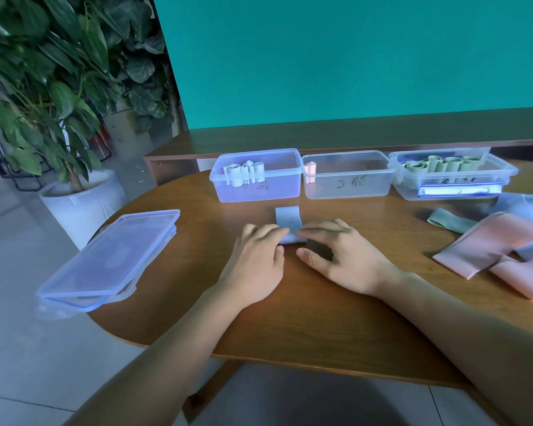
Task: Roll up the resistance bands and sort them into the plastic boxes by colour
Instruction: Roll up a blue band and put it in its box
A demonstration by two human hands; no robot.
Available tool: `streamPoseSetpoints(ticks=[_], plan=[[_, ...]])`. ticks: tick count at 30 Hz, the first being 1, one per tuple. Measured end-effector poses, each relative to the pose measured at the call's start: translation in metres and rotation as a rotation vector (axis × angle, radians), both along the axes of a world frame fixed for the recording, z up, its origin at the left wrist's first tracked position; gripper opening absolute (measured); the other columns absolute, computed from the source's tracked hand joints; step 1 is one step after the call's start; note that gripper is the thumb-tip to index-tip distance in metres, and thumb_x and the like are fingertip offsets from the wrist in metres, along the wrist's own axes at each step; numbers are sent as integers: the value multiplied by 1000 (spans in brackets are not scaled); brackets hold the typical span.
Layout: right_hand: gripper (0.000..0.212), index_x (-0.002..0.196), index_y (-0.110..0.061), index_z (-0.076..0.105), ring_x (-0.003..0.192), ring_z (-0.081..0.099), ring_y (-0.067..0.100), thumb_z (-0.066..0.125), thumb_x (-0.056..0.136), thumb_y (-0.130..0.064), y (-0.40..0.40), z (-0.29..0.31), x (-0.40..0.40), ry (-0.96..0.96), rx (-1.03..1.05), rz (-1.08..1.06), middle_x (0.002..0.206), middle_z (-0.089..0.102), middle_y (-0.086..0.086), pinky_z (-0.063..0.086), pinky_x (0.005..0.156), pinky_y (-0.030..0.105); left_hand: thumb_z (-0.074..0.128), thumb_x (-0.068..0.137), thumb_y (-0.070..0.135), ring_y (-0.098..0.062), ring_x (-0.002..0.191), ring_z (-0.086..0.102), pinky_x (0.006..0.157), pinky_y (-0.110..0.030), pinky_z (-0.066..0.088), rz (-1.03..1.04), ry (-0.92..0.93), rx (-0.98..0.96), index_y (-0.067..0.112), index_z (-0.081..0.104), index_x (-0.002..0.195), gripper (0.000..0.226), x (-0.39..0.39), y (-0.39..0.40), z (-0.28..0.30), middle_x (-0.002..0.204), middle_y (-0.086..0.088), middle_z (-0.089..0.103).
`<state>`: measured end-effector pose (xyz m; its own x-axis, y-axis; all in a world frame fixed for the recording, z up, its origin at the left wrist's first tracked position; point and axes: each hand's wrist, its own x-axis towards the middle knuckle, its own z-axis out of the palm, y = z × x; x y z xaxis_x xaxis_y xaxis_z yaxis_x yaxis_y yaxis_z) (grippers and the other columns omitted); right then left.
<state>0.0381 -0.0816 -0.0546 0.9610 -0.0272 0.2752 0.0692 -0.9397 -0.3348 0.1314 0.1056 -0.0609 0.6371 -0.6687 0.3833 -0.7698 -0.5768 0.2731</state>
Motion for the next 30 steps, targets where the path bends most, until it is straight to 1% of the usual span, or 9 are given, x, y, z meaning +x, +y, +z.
streamPoseSetpoints(ticks=[3,7,12,14,17,21,26,30], plan=[[68,147,-33,48,135,40,14,30,93,-70,-1,1,4,17,-11,-8,151,47,-12,37,114,45,43,104,23,-17,129,36,111,-39,36,3,-5,-16,23,49,146,42,2,-1,1,144,8,50],[59,150,-33,44,137,39,17,39,98,-62,-3,3,11,30,-32,-20,155,44,-11,34,115,45,47,102,22,-16,125,39,109,-37,39,-4,-37,-57,22,57,138,37,5,-2,0,137,8,55],[64,148,-32,47,133,41,14,35,94,-67,-4,2,13,-2,-20,-4,151,47,-13,37,113,44,46,103,23,-17,126,38,109,-38,38,3,-23,-34,24,53,142,39,11,-5,0,141,9,53],[63,146,-32,50,131,41,12,36,95,-66,-5,1,14,-20,-14,2,149,49,-14,39,111,43,45,103,23,-18,127,38,109,-38,37,10,-11,-21,24,51,144,41,14,-7,0,143,9,52],[57,148,-32,47,134,40,14,43,98,-61,-7,0,18,-13,-11,-6,153,45,-14,37,113,45,46,103,23,-20,126,38,109,-40,37,15,-18,-29,23,51,144,42,18,-10,1,143,8,53],[60,151,-33,42,138,38,17,44,98,-61,-9,1,26,4,-14,-16,156,42,-12,33,116,46,47,102,20,-19,125,39,109,-36,37,16,-31,-66,21,56,139,38,21,-11,1,139,8,54],[56,148,-31,46,134,41,16,47,99,-56,-11,3,31,-40,4,-9,151,49,-10,38,113,44,46,103,23,-20,128,37,111,-41,35,31,7,-38,23,50,145,41,32,-16,-1,146,8,50],[57,148,-32,45,136,39,16,47,98,-58,-13,2,36,-16,6,-9,152,48,-10,36,114,45,42,105,27,-19,132,34,112,-40,34,43,-9,14,23,43,150,45,38,-22,0,151,8,44]])
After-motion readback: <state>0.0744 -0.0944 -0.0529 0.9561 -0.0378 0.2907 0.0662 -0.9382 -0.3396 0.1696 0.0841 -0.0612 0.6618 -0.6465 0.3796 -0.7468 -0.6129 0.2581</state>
